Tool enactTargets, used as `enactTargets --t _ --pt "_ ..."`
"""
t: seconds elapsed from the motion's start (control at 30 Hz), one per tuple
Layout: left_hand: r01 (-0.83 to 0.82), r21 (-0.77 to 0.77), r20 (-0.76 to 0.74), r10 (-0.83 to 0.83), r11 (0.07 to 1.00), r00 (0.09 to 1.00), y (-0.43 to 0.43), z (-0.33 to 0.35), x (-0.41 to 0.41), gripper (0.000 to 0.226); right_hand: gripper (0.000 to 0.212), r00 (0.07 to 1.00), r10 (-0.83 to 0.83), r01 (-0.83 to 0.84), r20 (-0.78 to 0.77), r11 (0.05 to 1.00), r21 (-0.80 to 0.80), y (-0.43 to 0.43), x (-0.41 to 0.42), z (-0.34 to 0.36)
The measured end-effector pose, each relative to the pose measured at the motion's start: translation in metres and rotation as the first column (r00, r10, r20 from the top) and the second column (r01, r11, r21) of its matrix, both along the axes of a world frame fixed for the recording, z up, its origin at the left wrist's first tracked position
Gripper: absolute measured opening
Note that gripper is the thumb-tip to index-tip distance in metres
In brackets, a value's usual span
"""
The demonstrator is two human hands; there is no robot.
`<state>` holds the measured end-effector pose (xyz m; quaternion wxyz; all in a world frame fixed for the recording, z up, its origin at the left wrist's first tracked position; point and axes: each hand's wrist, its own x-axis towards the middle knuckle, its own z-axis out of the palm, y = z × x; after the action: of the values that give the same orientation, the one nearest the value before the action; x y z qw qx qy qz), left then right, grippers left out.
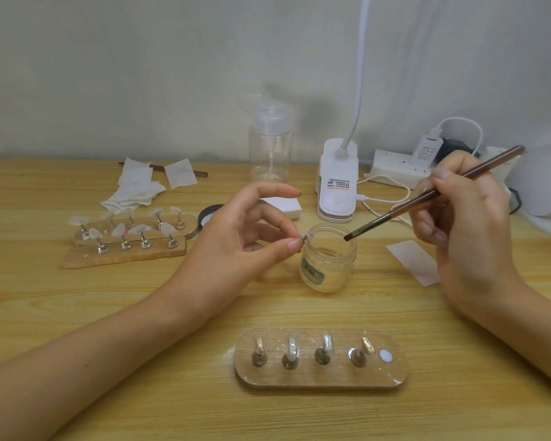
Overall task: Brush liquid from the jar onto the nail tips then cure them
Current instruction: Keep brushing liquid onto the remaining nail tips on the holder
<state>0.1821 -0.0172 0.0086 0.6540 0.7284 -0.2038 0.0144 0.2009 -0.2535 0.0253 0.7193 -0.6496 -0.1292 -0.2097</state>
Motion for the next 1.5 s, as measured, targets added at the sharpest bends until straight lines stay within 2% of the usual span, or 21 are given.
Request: enactTargets --t 0.13,0.27,0.37,0.47,0.7,0.8,0.9,1.03,1.2,1.5 --pt "0.002 -0.003 -0.005 -0.002 1.0 1.0 0.001 -0.001 0.0 0.047 0.03 0.999 -0.033 0.033 -0.011 0.999 0.005 -0.007 0.003 -0.001" --pt "0.005 -0.01 -0.01 -0.005 1.0 1.0 0.0 0.0 0.0 0.048 0.027 0.998 0.039 -0.045 0.048 0.991 0.129 -0.008 0.003 0.002" --pt "0.008 -0.012 -0.009 -0.008 1.0 1.0 0.0 0.0 0.0 0.048 0.016 0.98 0.14 -0.148 0.142 0.988 0.051 -0.009 0.001 0.005" --pt "0.011 -0.016 -0.008 -0.011 1.0 1.0 0.001 -0.001 0.0 0.047 0.018 0.967 0.188 -0.18 0.174 0.982 -0.059 -0.007 -0.002 0.002" --pt "0.015 -0.014 0.0 -0.015 1.0 1.0 0.001 -0.001 0.0 0.047 0.015 0.97 0.165 -0.156 0.179 0.986 -0.064 -0.01 -0.001 0.001" --pt "0.019 -0.016 0.001 -0.019 1.0 1.0 0.001 -0.001 0.001 0.047 0.013 0.975 0.155 -0.151 0.158 0.988 -0.041 -0.011 -0.001 -0.001" --pt "0.021 -0.018 0.009 -0.021 1.0 1.0 0.001 -0.002 0.001 0.046 0.013 0.981 0.154 -0.161 0.116 0.986 0.052 -0.011 0.0 0.001" --pt "0.018 -0.012 0.019 -0.018 1.0 1.0 0.001 -0.003 0.002 0.046 0.017 0.979 0.199 -0.185 -0.05 0.961 0.206 -0.003 0.0 -0.002" --pt "0.004 0.001 0.029 -0.004 1.0 1.0 0.001 -0.003 0.003 0.046 0.021 0.951 0.24 -0.203 -0.197 0.96 0.191 0.012 -0.001 -0.004" --pt "0.004 0.003 0.031 -0.004 1.0 1.0 0.0 -0.002 0.002 0.046 0.023 0.934 0.272 -0.242 -0.233 0.959 0.148 0.019 0.0 -0.005"
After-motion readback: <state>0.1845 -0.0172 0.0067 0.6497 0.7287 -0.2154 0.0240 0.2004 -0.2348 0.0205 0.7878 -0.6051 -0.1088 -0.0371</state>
